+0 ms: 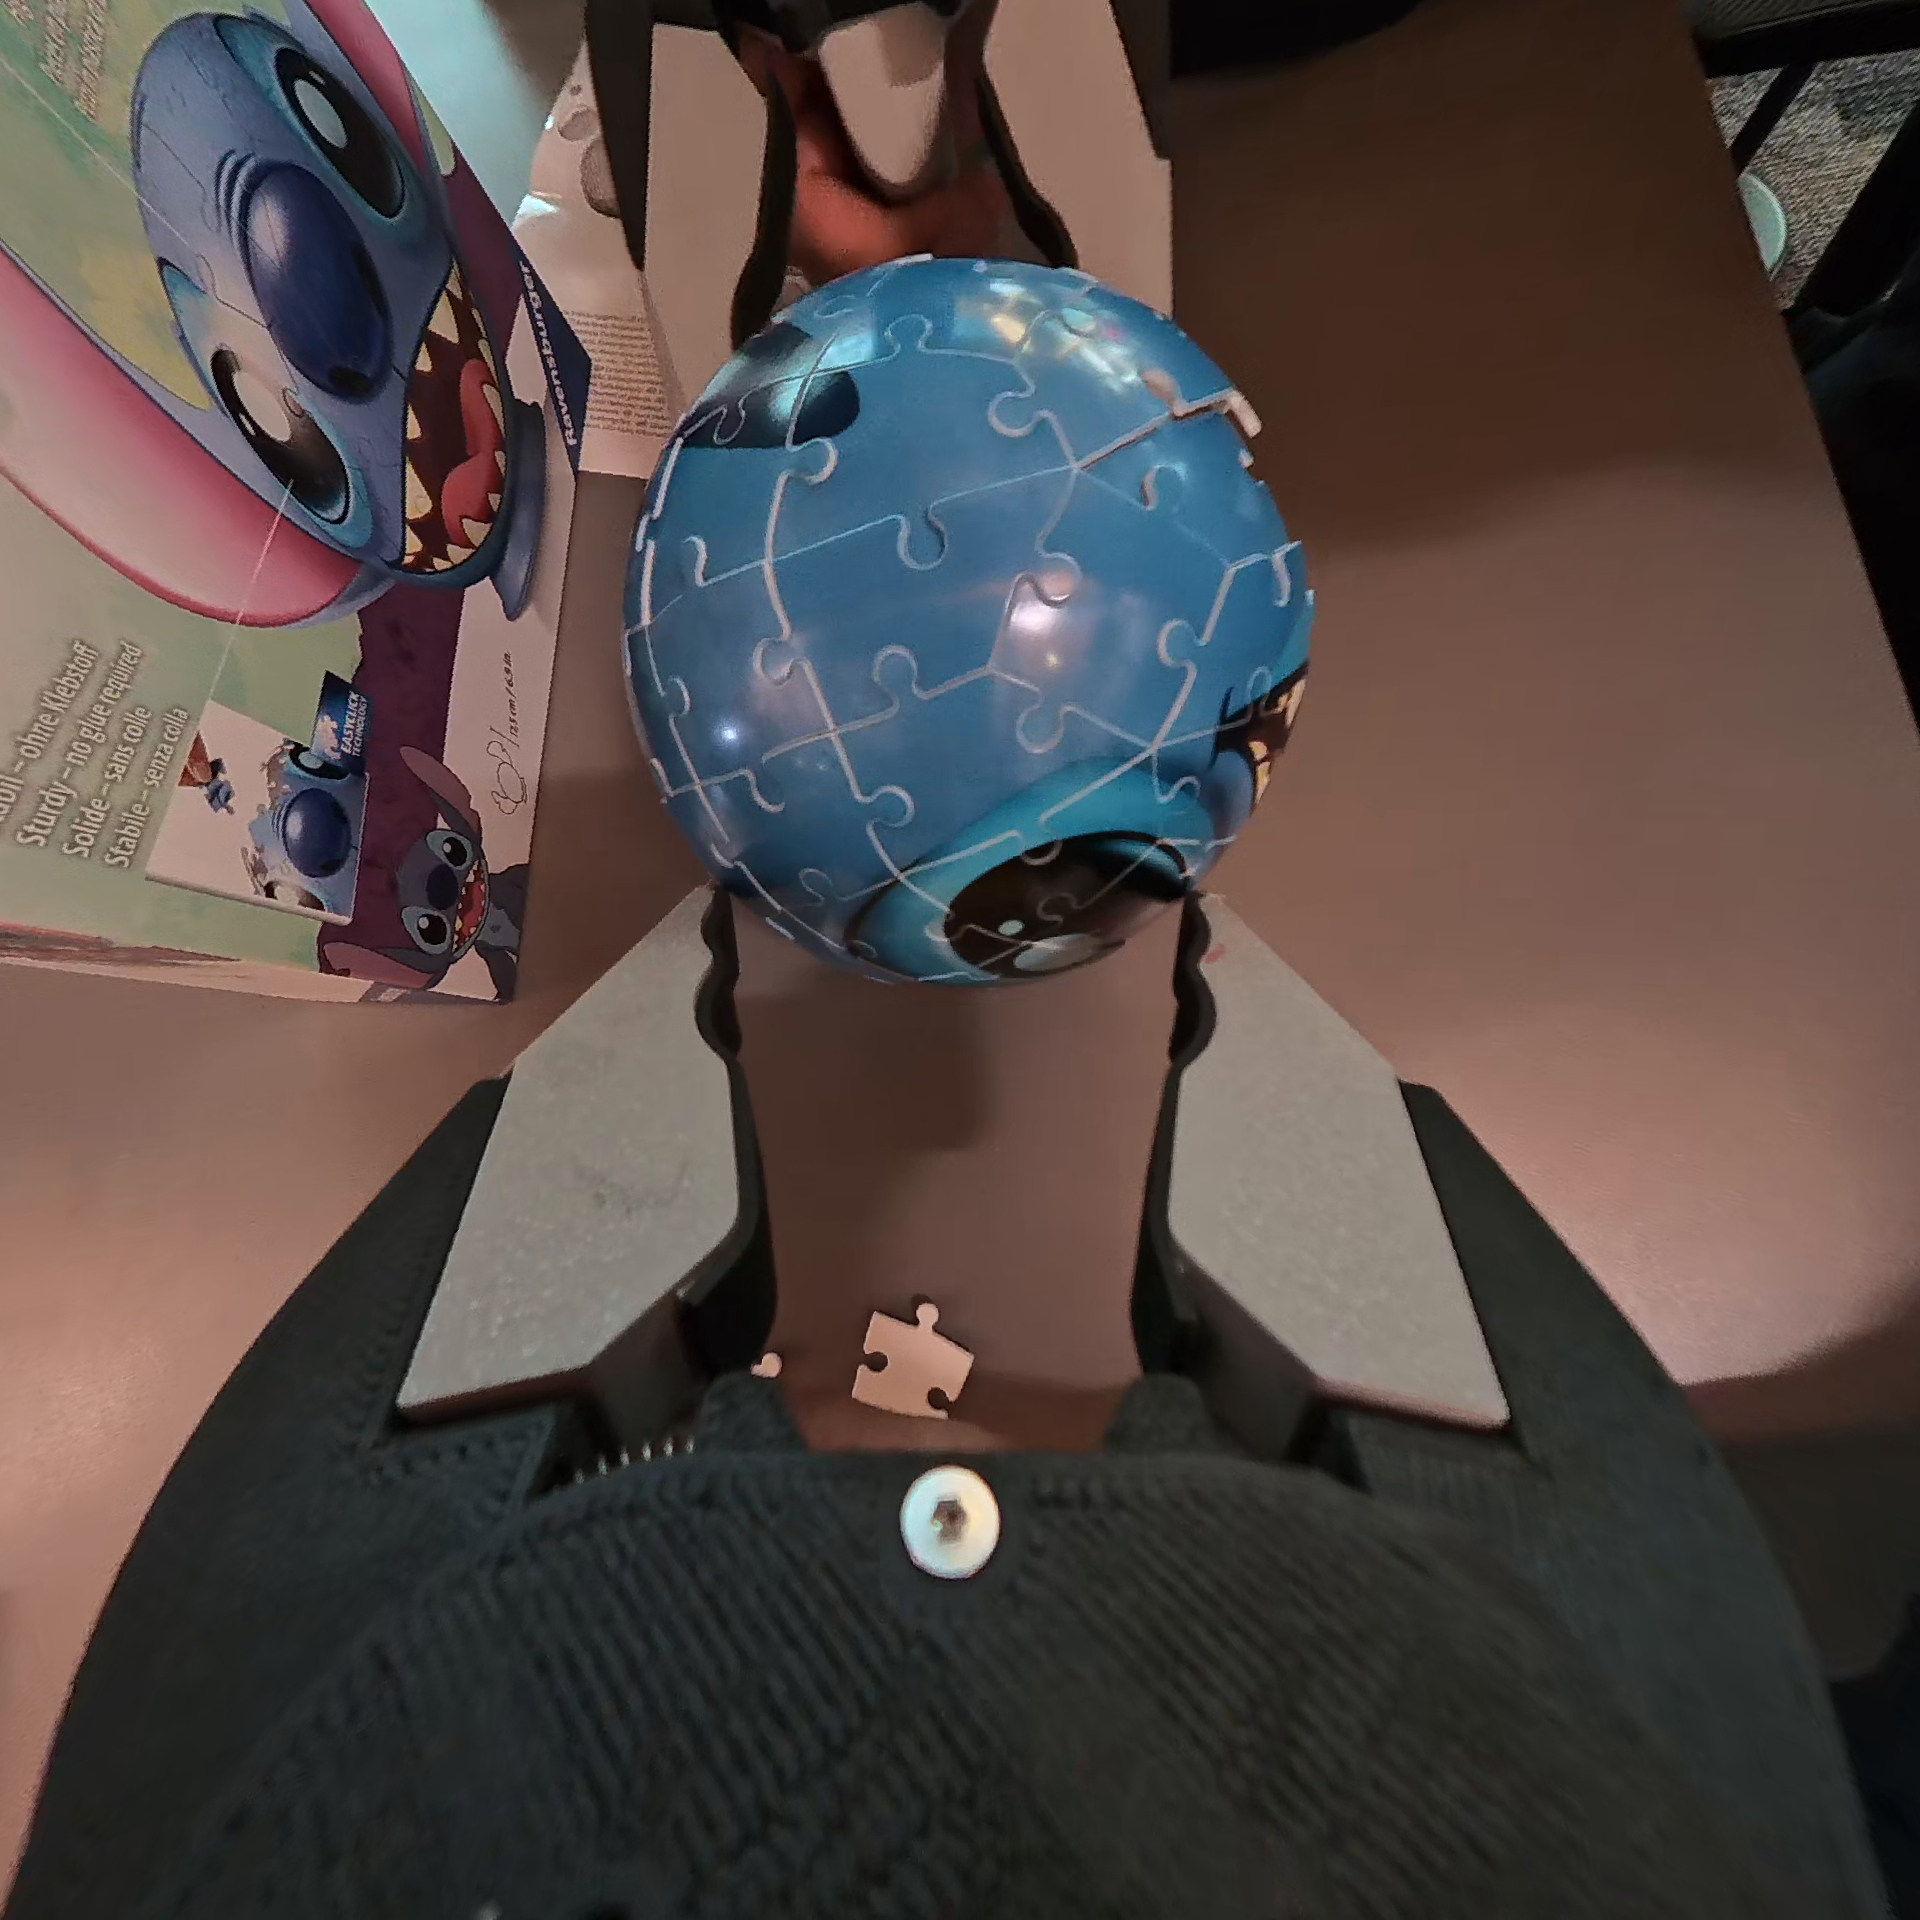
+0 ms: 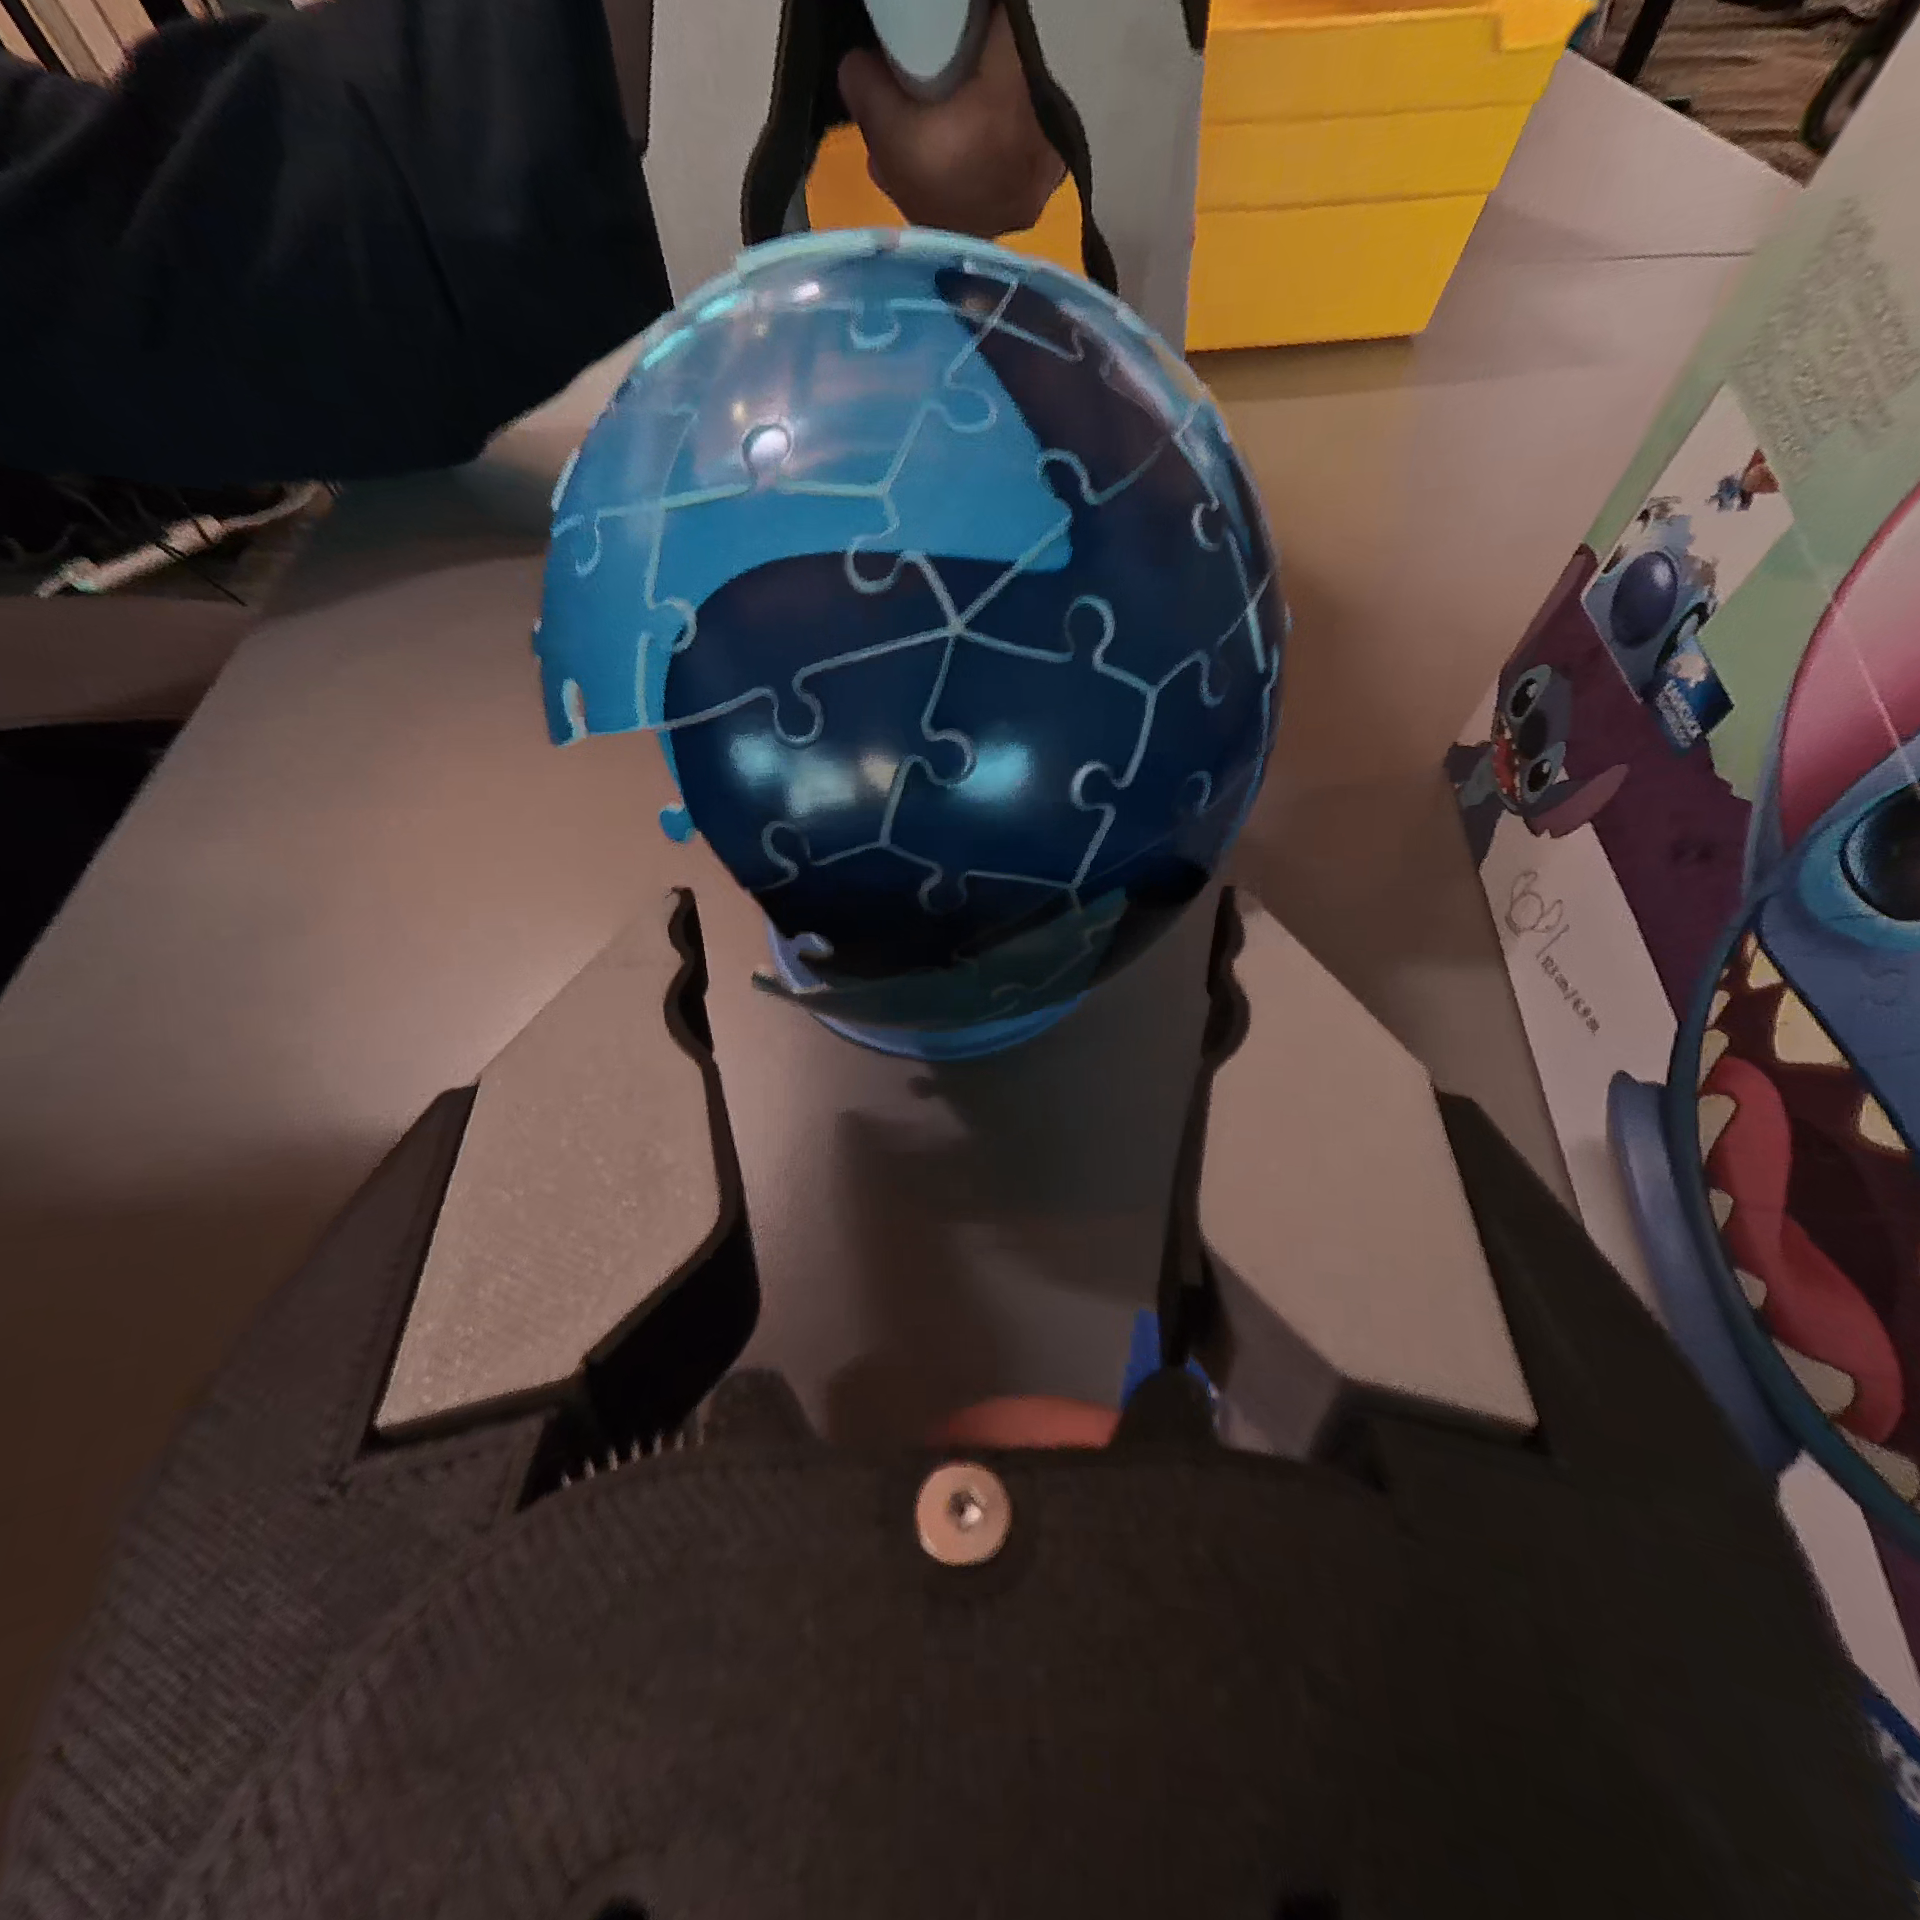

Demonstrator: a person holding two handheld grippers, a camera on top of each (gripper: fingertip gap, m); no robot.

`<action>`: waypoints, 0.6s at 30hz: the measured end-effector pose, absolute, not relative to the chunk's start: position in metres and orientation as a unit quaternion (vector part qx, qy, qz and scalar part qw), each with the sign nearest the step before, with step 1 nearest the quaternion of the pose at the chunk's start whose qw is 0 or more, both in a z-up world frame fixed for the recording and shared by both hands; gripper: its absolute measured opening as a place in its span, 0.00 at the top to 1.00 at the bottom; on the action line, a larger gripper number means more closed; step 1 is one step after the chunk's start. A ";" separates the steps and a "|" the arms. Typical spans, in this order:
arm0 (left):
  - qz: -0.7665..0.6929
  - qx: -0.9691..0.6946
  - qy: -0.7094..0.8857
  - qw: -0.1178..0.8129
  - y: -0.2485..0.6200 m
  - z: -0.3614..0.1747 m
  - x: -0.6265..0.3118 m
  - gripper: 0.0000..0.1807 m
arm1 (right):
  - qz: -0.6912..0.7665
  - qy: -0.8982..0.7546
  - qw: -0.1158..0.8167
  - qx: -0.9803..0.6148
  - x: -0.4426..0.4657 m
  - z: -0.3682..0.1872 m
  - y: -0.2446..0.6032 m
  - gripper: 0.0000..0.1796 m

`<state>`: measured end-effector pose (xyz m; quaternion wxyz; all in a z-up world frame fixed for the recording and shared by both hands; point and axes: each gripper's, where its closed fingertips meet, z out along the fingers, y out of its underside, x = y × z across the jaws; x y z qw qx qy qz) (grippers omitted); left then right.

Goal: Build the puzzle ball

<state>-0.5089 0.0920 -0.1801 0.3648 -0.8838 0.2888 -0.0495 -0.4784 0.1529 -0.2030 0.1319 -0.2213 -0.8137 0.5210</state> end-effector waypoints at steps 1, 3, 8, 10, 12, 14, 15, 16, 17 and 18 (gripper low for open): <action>-0.050 -0.884 0.289 0.365 0.092 -0.180 -0.509 0.54 | 0.509 -0.820 0.138 -0.224 -0.476 -0.206 0.155 0.47; -0.052 -0.883 0.288 0.367 0.092 -0.180 -0.509 0.54 | 0.481 -0.833 0.151 -0.229 -0.470 -0.213 0.161 0.47; -0.051 -0.883 0.289 0.367 0.092 -0.181 -0.510 0.54 | 0.415 -0.849 0.187 -0.269 -0.443 -0.221 0.185 0.48; -0.051 -0.883 0.289 0.366 0.092 -0.181 -0.510 0.54 | 0.429 -0.843 0.195 -0.261 -0.423 -0.212 0.177 0.48; -0.051 -0.883 0.289 0.367 0.092 -0.181 -0.510 0.54 | 0.438 -0.843 0.209 -0.231 -0.402 -0.203 0.160 0.47; -0.051 -0.883 0.288 0.366 0.092 -0.181 -0.510 0.54 | 0.442 -0.841 0.233 -0.208 -0.389 -0.199 0.140 0.48; -0.050 -0.884 0.288 0.366 0.092 -0.182 -0.510 0.54 | 0.447 -0.838 0.240 -0.199 -0.385 -0.198 0.128 0.48; -0.049 -0.884 0.289 0.365 0.092 -0.182 -0.510 0.54 | 0.448 -0.838 0.244 -0.192 -0.382 -0.200 0.115 0.47; -0.049 -0.884 0.289 0.365 0.092 -0.182 -0.510 0.54 | 0.443 -0.842 0.246 -0.187 -0.381 -0.204 0.104 0.46; -0.050 -0.883 0.289 0.365 0.092 -0.182 -0.510 0.54 | 0.430 -0.848 0.249 -0.185 -0.384 -0.209 0.096 0.45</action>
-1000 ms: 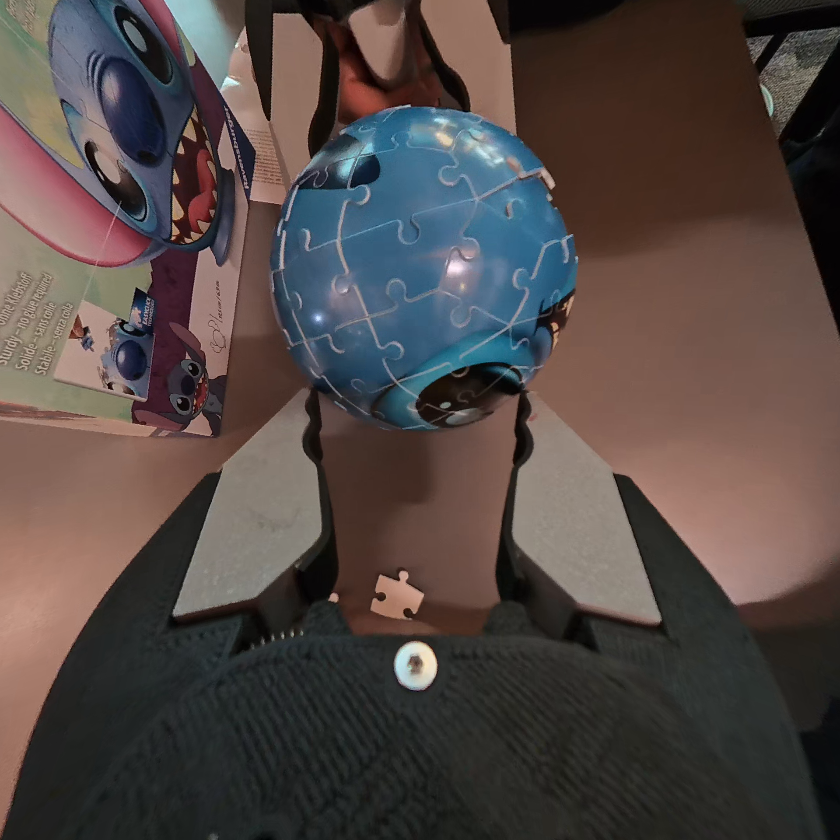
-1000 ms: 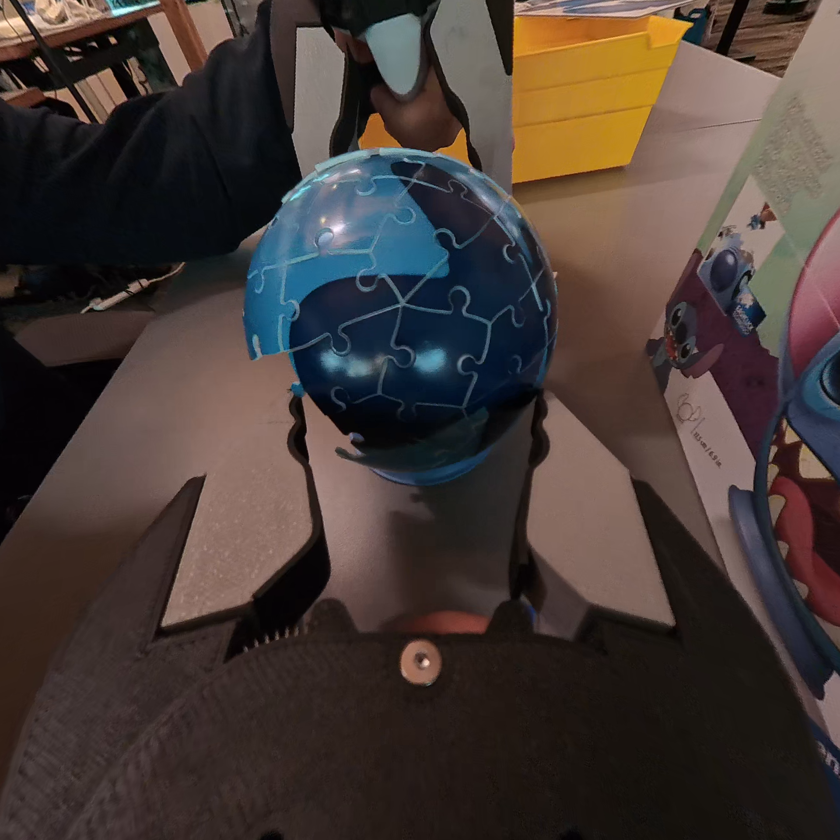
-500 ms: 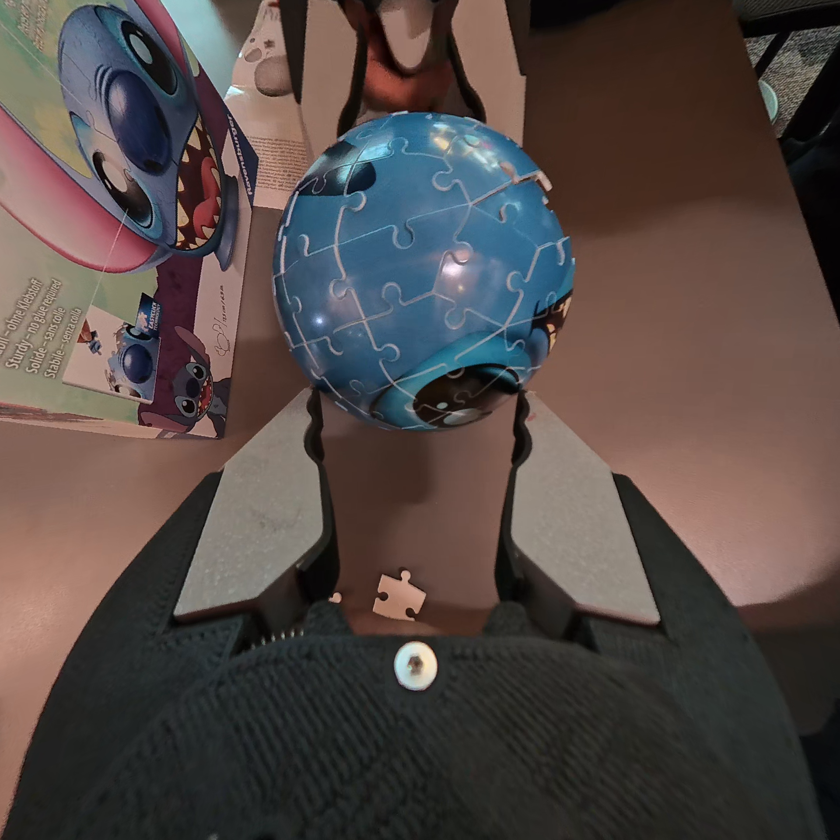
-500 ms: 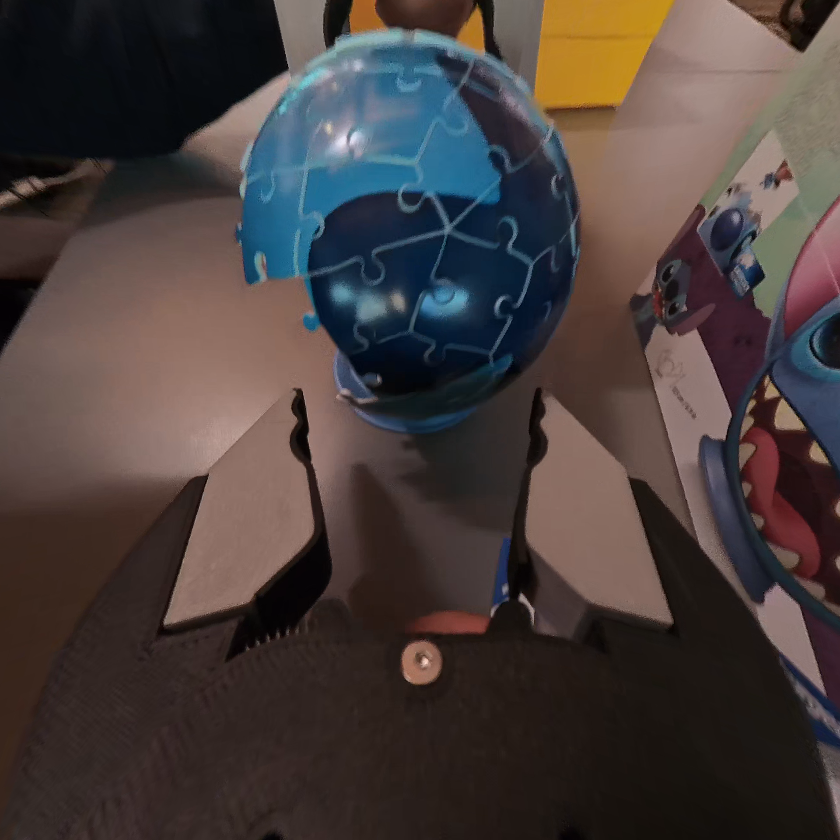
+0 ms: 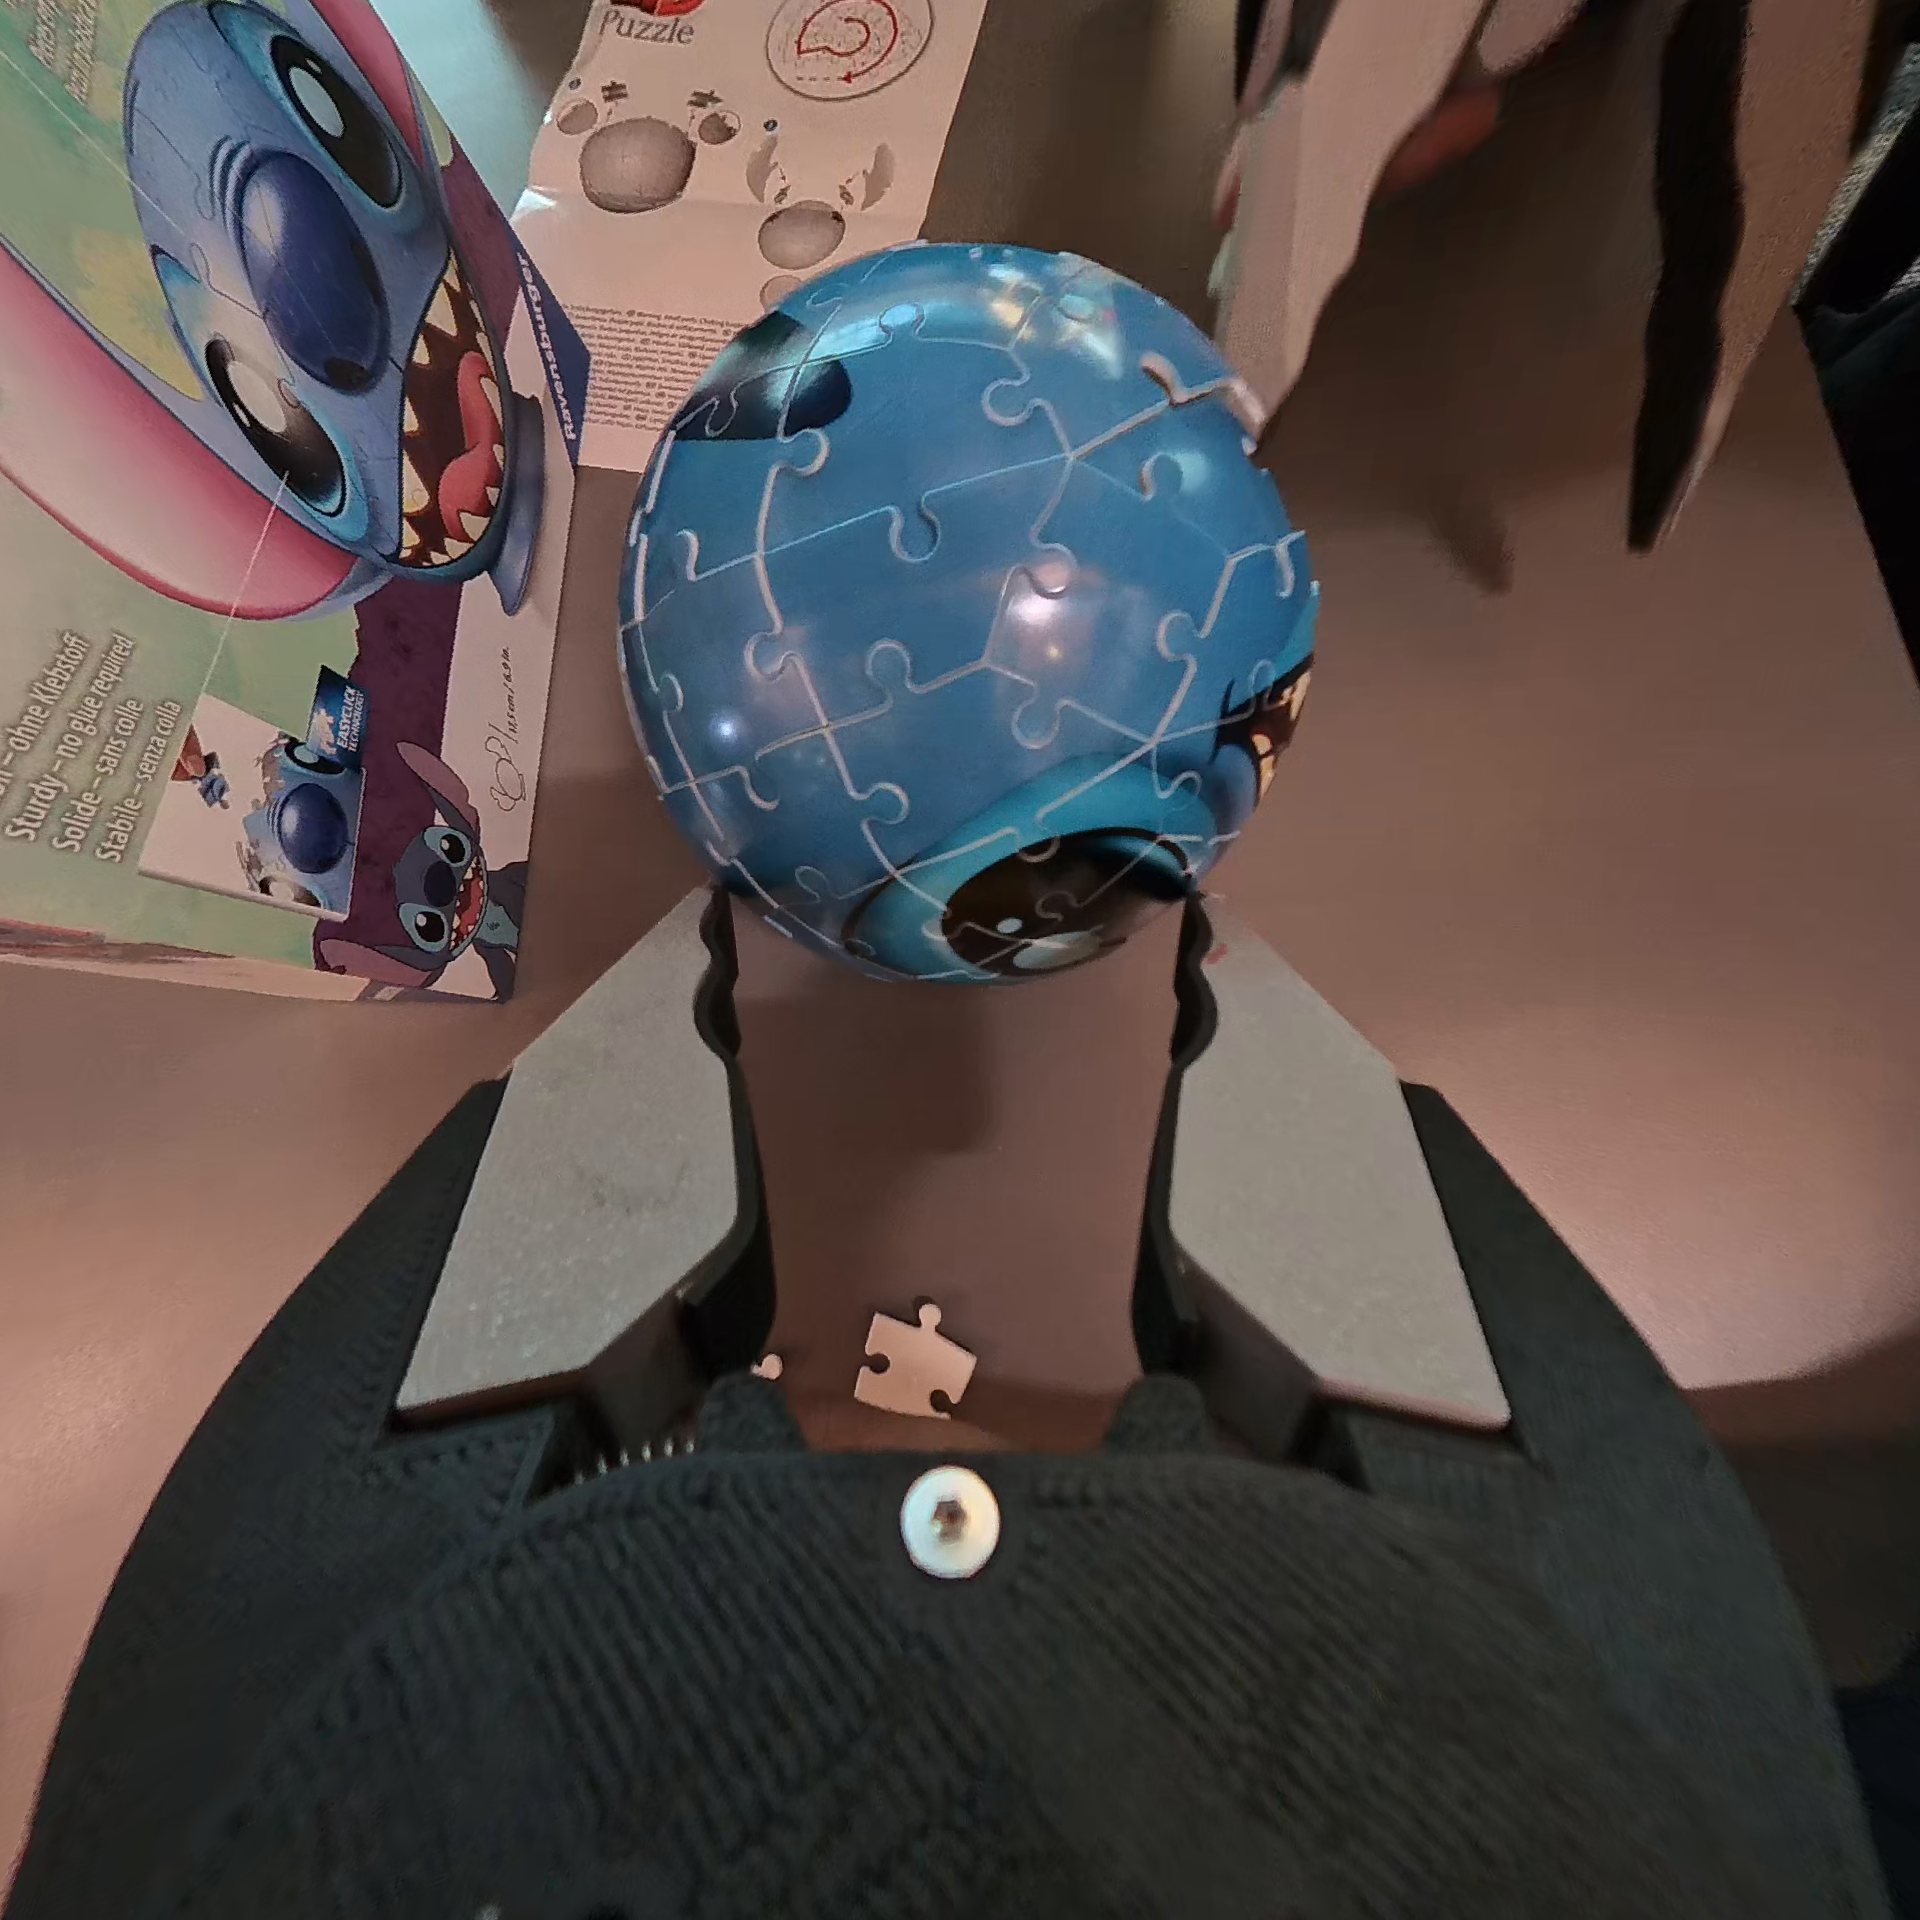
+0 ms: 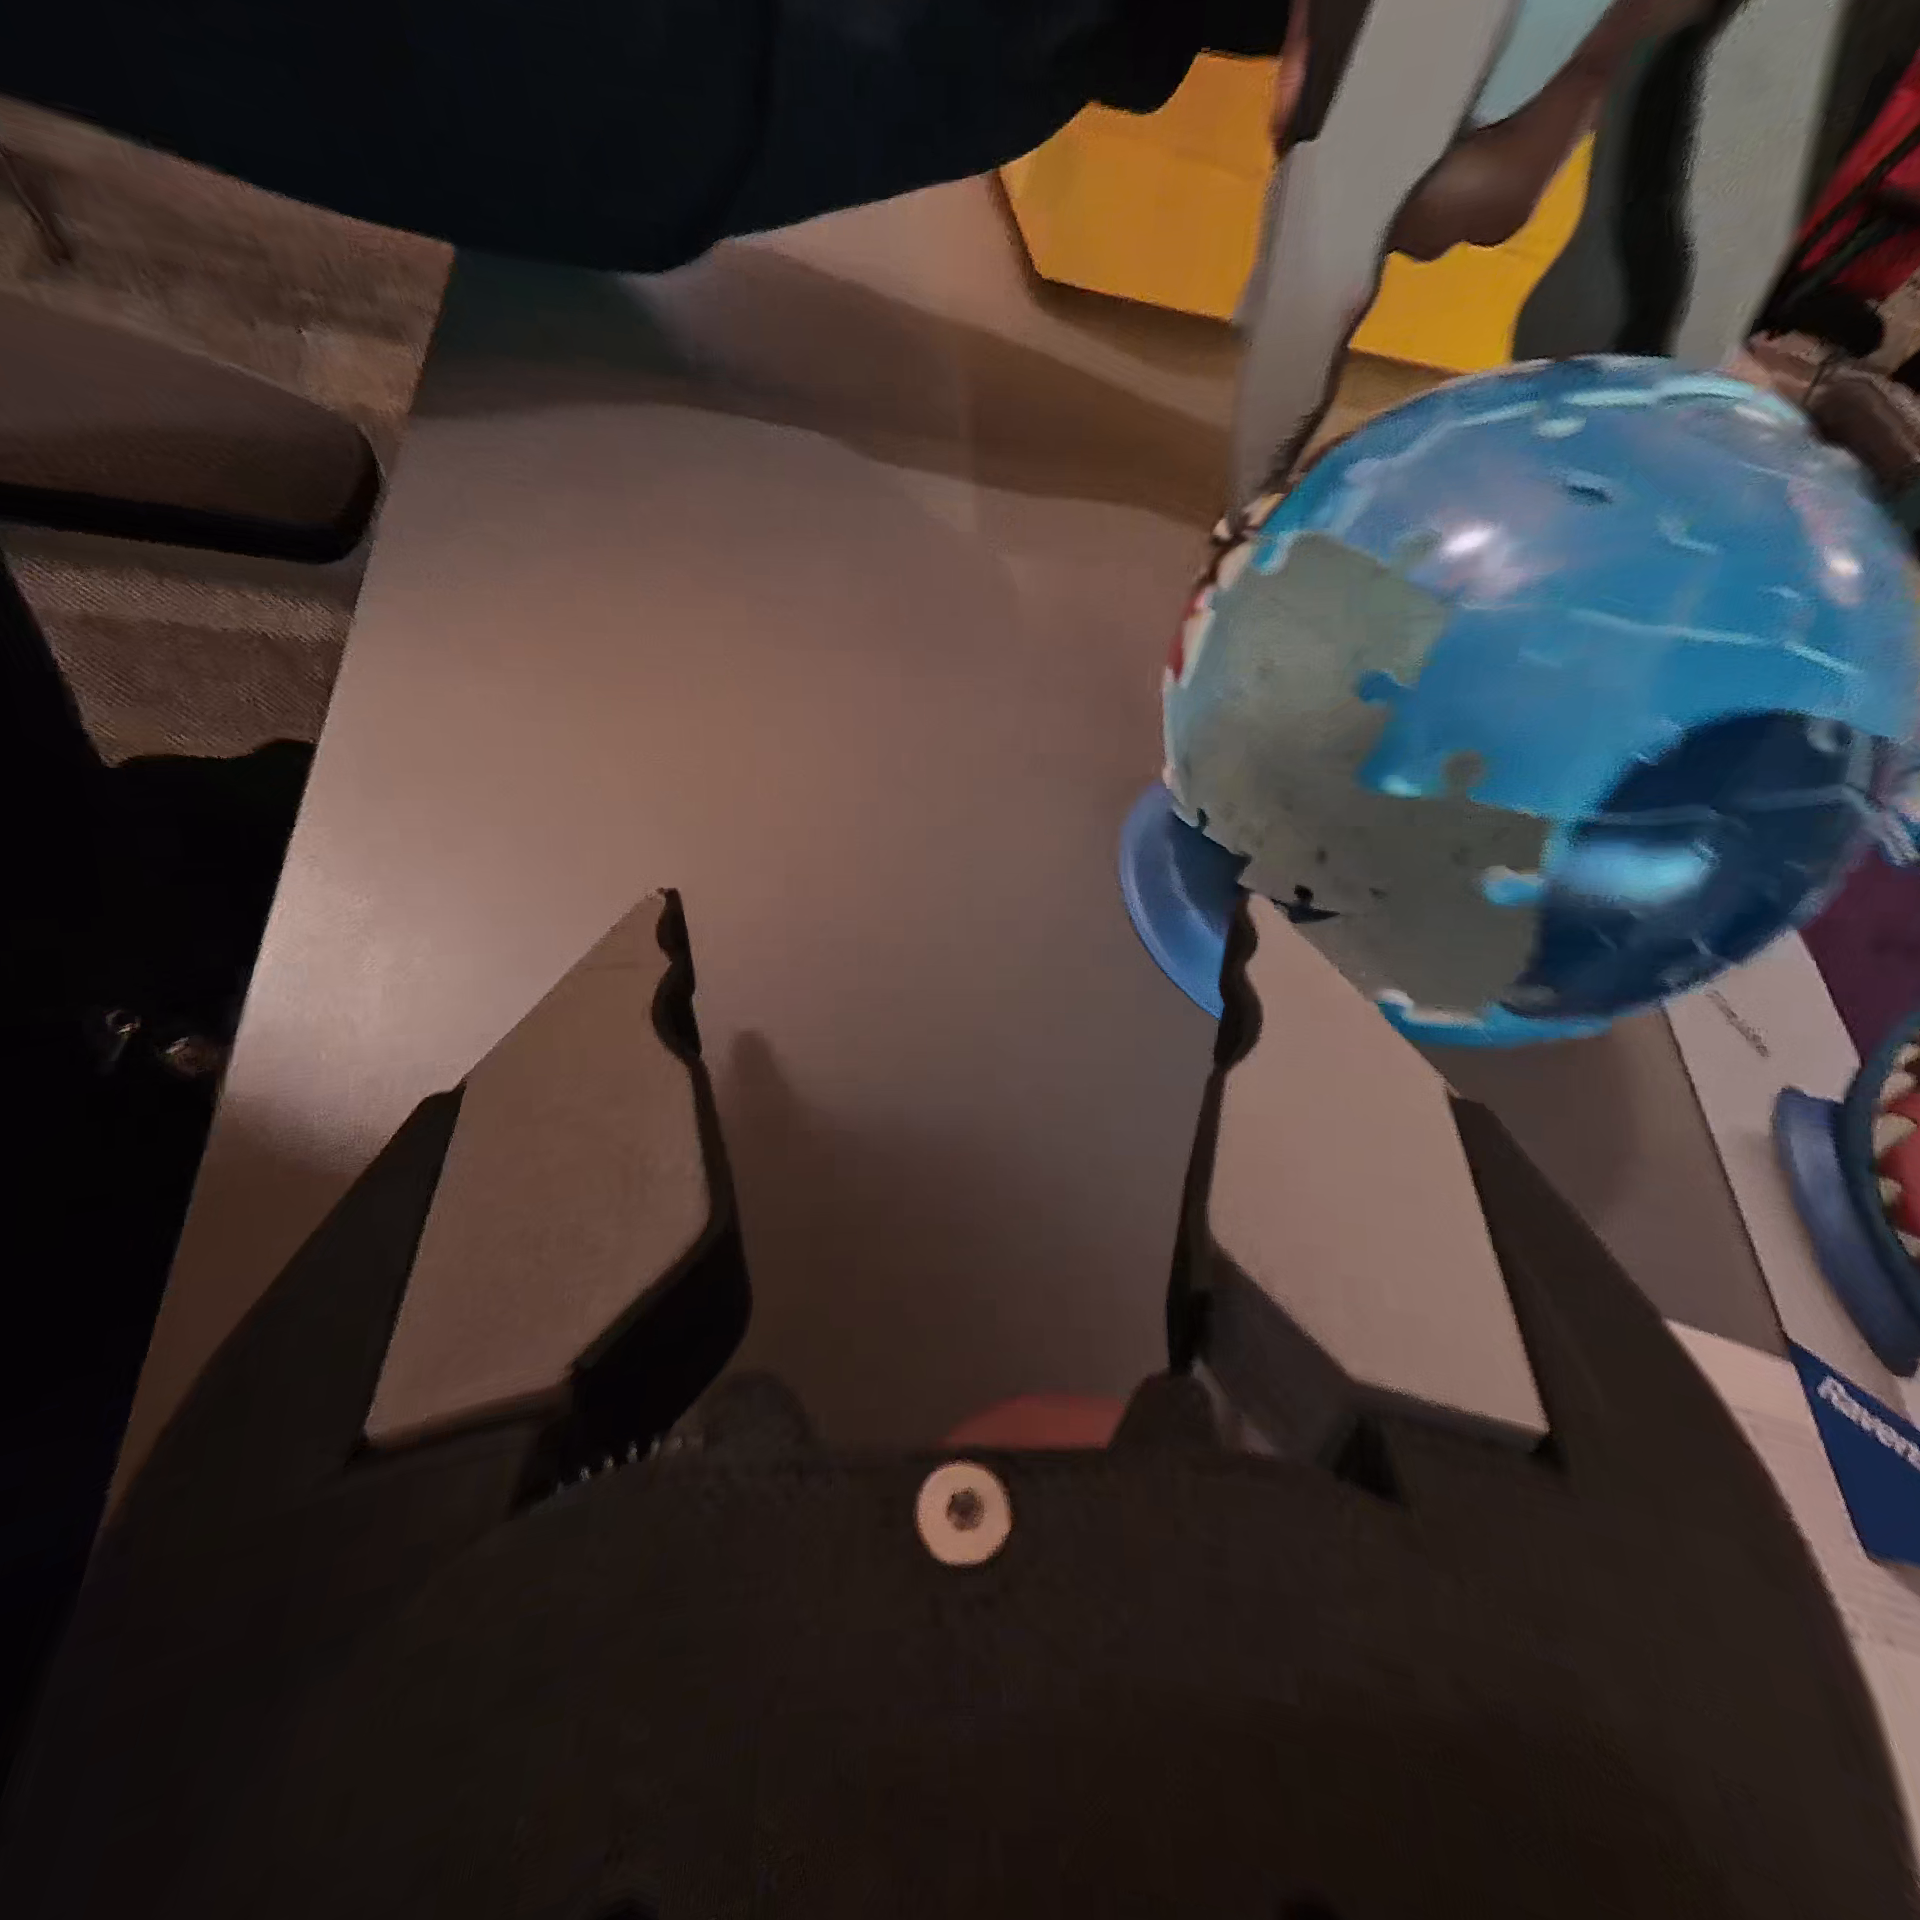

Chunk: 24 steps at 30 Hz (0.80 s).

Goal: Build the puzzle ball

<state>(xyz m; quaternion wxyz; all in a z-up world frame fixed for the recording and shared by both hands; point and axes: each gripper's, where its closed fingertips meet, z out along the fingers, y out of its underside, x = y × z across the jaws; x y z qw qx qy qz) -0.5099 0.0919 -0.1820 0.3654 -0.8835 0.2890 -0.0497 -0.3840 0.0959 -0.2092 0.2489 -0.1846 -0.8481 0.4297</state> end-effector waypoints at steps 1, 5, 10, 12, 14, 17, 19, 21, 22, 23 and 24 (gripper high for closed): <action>-0.051 -0.883 0.288 0.366 0.092 -0.182 -0.510 0.54 | 0.414 -0.855 0.250 -0.185 -0.388 -0.215 0.089 0.45; -0.052 -0.884 0.283 0.368 0.091 -0.182 -0.513 0.54 | 0.377 -0.857 0.278 -0.216 -0.418 -0.224 0.082 0.44; -0.055 -0.882 0.285 0.370 0.091 -0.181 -0.511 0.54 | 0.374 -0.874 0.232 -0.206 -0.414 -0.240 0.070 0.44; -0.057 -0.884 0.286 0.366 0.091 -0.182 -0.511 0.54 | 0.367 -0.872 0.236 -0.222 -0.420 -0.241 0.072 0.37; -0.056 -0.886 0.286 0.361 0.090 -0.184 -0.511 0.54 | 0.356 -0.872 0.237 -0.239 -0.424 -0.243 0.074 0.27; -0.055 -0.886 0.287 0.360 0.090 -0.185 -0.511 0.54 | 0.354 -0.880 0.200 -0.247 -0.420 -0.249 0.067 0.19; -0.055 -0.886 0.287 0.360 0.090 -0.184 -0.511 0.54 | 0.353 -0.882 0.188 -0.250 -0.420 -0.252 0.063 0.13; -0.055 -0.886 0.287 0.361 0.090 -0.184 -0.511 0.54 | 0.353 -0.883 0.178 -0.252 -0.421 -0.254 0.062 0.13; -0.055 -0.886 0.287 0.361 0.090 -0.184 -0.511 0.54 | 0.352 -0.885 0.173 -0.253 -0.421 -0.254 0.061 0.13; -0.055 -0.886 0.287 0.361 0.090 -0.184 -0.511 0.54 | 0.352 -0.885 0.171 -0.253 -0.421 -0.255 0.061 0.13; -0.055 -0.886 0.287 0.361 0.090 -0.184 -0.510 0.54 | 0.351 -0.885 0.170 -0.252 -0.422 -0.255 0.060 0.13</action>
